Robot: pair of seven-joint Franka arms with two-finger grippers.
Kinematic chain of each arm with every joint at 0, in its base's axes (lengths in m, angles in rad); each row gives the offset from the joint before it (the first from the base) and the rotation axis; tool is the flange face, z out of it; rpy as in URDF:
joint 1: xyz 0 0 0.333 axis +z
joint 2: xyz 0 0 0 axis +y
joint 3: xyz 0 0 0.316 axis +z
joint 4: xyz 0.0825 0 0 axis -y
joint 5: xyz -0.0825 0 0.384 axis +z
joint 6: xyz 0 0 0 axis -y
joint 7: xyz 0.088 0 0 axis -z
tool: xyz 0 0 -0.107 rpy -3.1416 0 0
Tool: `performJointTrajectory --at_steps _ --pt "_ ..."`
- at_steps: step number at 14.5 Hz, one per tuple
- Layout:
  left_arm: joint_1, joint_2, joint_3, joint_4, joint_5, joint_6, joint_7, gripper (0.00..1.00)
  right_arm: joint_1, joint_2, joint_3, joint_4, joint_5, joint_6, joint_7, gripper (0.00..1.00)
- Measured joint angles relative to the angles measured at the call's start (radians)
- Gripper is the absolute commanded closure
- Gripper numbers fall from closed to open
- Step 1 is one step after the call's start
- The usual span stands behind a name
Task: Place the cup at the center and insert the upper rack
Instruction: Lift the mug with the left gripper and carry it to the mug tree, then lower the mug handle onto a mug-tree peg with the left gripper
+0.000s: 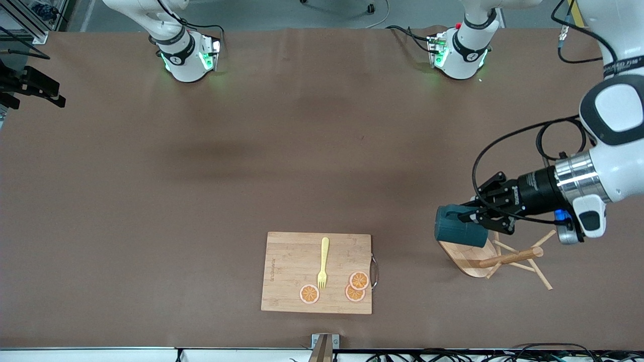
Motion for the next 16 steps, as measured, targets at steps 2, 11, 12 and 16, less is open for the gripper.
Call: performJointTrajectory --at_steps 2,11,12,16 --pt "0.038 0.045 0.000 -0.002 -0.084 -0.005 0.048 1.00 0.000 0.000 0.000 0.000 0.000 0.000 0.000 0.00" --pt "0.154 0.131 -0.003 -0.002 -0.178 -0.128 0.141 1.00 0.000 0.000 0.000 0.000 0.000 0.000 0.000 0.00" --pt "0.170 0.137 -0.003 -0.002 -0.178 -0.145 0.157 1.00 0.000 0.000 0.000 0.000 0.000 0.000 0.000 0.00" --pt "0.225 0.163 -0.004 -0.002 -0.179 -0.180 0.197 1.00 0.000 0.000 0.000 0.000 0.000 0.000 0.000 0.00"
